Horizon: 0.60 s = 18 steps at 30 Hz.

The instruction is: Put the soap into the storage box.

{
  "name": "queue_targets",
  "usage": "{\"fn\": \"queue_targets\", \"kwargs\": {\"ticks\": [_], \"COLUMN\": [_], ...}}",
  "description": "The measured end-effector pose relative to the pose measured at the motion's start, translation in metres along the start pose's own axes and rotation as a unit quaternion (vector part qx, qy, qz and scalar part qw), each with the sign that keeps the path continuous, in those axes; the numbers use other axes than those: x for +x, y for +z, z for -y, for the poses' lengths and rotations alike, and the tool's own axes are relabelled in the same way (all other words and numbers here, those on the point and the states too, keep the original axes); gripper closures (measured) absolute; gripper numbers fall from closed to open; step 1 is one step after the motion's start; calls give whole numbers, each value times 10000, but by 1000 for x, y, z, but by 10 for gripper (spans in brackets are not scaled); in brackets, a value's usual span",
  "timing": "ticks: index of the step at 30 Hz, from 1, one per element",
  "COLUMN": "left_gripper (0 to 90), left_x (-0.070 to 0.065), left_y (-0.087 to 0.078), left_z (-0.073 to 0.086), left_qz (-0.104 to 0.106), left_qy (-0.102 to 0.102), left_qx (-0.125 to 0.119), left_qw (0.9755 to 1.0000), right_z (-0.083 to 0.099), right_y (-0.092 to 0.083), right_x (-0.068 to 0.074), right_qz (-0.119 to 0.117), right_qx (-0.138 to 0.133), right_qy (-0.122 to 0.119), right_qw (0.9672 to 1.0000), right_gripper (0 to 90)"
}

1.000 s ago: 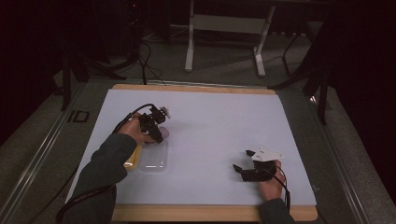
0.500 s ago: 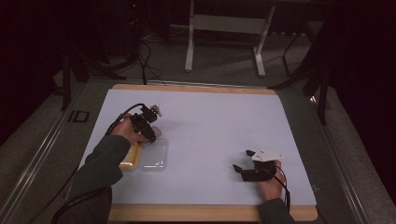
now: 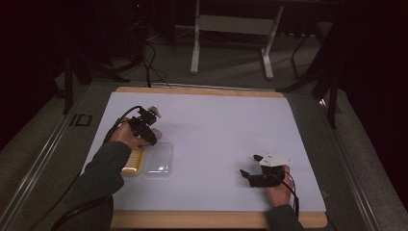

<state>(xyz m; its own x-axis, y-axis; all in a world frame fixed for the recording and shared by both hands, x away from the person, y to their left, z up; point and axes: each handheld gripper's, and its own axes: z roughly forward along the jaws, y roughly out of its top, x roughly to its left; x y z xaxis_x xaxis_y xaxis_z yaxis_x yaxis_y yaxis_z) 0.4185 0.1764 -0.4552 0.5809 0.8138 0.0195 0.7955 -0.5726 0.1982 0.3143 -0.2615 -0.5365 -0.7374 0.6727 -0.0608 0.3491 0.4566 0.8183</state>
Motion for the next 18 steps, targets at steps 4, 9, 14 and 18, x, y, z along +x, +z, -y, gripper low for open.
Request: {"fn": "queue_targets", "kwargs": {"ticks": [4, 9, 14, 18], "left_gripper": [496, 496, 496, 496], "left_x": [2, 4, 6, 7], "left_y": [-1, -5, -8, -10], "left_z": [2, 5, 9, 12], "left_qz": [-42, -111, -126, -130], "left_qy": [-83, -174, -329, -378], "left_qx": [6, -22, -89, -113], "left_qw": [10000, 9998, 9993, 9991], "right_z": [0, 0, 0, 0], "right_y": [0, 0, 0, 0], "right_x": [0, 0, 0, 0], "right_qz": [2, 3, 6, 6], "right_qx": [-5, -6, -6, -13], "right_qy": [4, 7, 8, 7], "right_qw": [10000, 10000, 10000, 10000], "right_gripper": [184, 184, 184, 184]}}
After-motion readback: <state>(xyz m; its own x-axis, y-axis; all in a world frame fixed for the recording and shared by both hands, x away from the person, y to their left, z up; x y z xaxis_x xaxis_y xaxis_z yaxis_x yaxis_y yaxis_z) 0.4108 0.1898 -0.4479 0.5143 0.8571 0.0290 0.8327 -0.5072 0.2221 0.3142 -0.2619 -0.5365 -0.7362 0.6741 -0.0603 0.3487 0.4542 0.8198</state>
